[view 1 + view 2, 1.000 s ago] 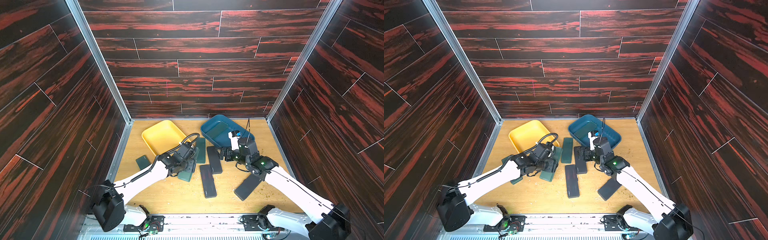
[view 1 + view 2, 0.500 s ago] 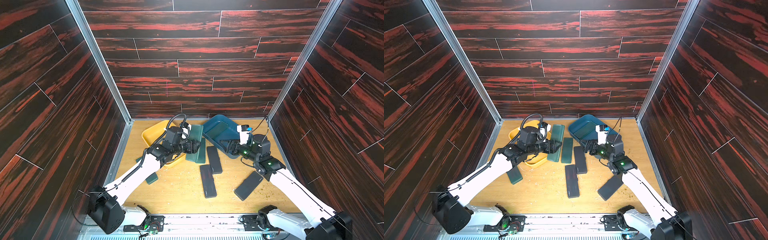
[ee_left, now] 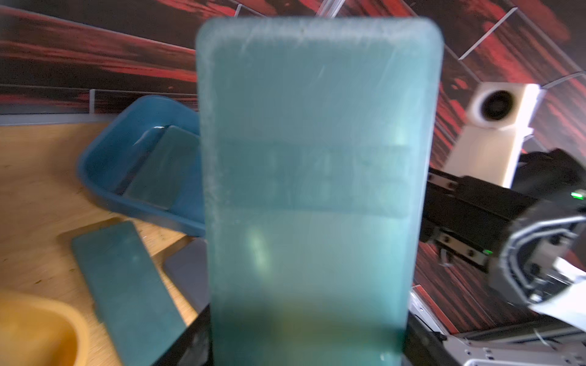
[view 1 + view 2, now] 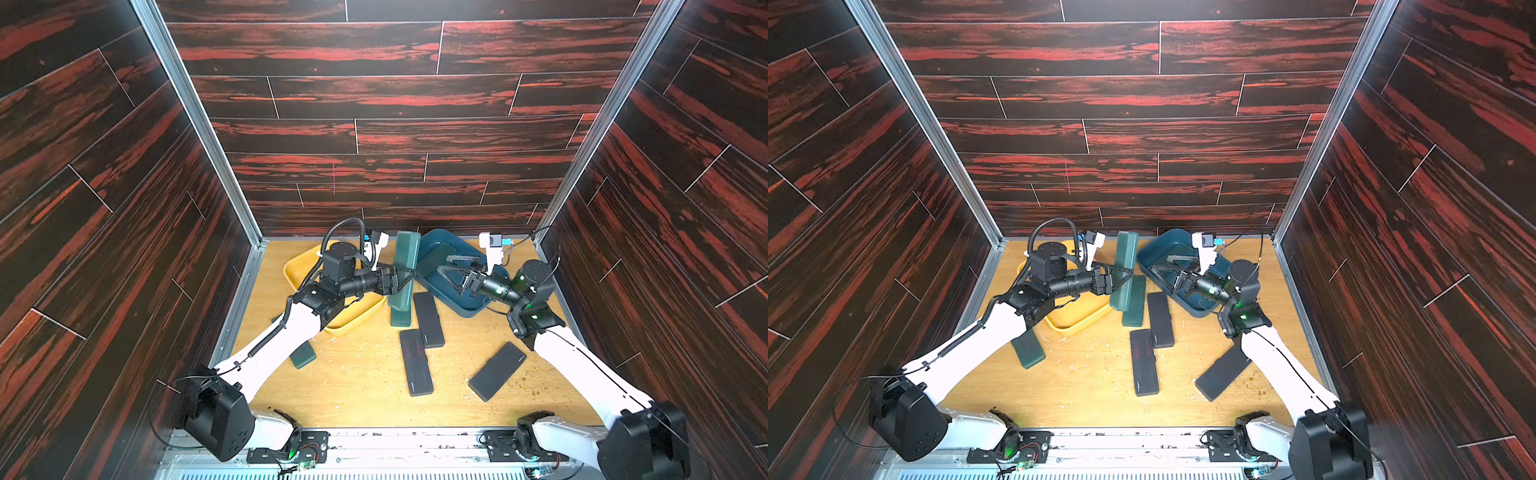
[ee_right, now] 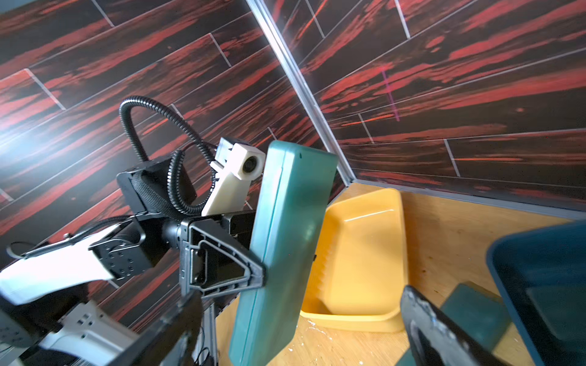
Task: Place the pencil cases by color into the storage box
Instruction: Pick up the pencil case from the center of the board.
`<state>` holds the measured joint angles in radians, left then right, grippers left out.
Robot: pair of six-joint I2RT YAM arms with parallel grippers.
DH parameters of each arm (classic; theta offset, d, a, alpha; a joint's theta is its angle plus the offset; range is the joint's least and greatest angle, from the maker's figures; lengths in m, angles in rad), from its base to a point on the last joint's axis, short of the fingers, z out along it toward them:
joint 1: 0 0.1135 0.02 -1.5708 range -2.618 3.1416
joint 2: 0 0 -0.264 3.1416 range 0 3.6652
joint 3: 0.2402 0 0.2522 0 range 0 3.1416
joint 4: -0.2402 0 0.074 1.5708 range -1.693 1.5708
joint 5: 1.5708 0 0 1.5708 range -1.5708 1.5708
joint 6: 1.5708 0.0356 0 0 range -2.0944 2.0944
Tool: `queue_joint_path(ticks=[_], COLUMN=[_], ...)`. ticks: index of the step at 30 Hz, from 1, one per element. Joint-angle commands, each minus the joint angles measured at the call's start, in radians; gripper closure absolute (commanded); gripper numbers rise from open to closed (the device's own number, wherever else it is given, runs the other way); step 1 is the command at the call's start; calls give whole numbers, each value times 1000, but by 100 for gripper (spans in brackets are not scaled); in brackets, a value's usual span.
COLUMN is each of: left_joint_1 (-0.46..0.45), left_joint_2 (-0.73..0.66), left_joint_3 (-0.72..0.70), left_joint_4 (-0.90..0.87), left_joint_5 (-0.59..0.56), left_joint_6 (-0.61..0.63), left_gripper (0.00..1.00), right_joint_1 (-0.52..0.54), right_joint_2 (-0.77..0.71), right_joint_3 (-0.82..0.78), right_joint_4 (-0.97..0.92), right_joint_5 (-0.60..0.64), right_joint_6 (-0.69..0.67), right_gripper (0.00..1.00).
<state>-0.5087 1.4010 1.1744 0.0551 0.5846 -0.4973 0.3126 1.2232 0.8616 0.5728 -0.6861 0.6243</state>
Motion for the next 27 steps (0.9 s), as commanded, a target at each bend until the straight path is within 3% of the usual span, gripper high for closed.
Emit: queue_joint_path(ticks=[1,8,17,27], left_joint_1=[4,4,3,-14], left_joint_2=[9,61,134,172], left_joint_3=[15,44,95,137], left_joint_4=[109,185,308,302], left_joint_5=[88,175,269,313], left_joint_6=[-21,-40,-80,1], left_gripper=[33,33,33,34], right_joint_1=[-22,-58,-58,-59], right_joint_2=[57,165,233,257], right_joint_3=[47,85,139,174], right_joint_4=[181,404,389,332], right_joint_5=[-107,-199,-214,-187], right_joint_6=[62,170,156,137], right_gripper=[2,1,1,1])
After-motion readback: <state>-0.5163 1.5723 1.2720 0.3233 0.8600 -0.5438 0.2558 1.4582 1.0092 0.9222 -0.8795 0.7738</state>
